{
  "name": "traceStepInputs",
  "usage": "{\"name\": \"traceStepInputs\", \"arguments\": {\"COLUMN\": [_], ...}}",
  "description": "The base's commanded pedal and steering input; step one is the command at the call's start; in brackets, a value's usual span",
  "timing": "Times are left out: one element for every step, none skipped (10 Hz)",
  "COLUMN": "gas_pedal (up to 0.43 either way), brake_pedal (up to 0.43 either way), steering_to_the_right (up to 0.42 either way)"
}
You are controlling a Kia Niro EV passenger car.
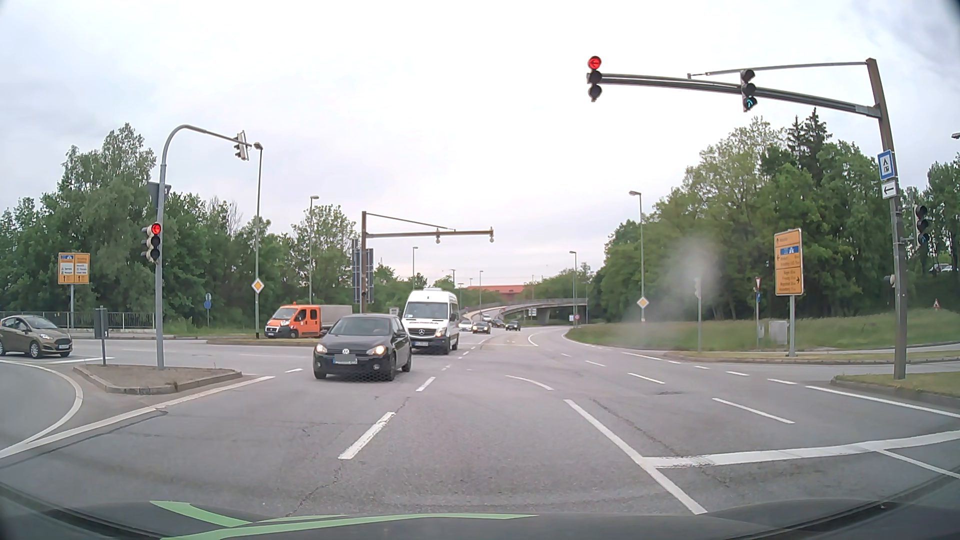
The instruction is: Follow the waypoints while adhering to traffic rules and regulations
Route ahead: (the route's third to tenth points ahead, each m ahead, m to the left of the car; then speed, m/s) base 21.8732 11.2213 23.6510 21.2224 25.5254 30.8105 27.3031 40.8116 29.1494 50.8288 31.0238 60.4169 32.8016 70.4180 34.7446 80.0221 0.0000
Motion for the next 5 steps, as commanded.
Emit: {"name": "traceStepInputs", "arguments": {"gas_pedal": [0.0, 0.0, 0.0, 0.0, 0.0], "brake_pedal": [0.323, 0.323, 0.323, 0.323, 0.323], "steering_to_the_right": [0.004, 0.004, 0.004, 0.004, 0.004]}}
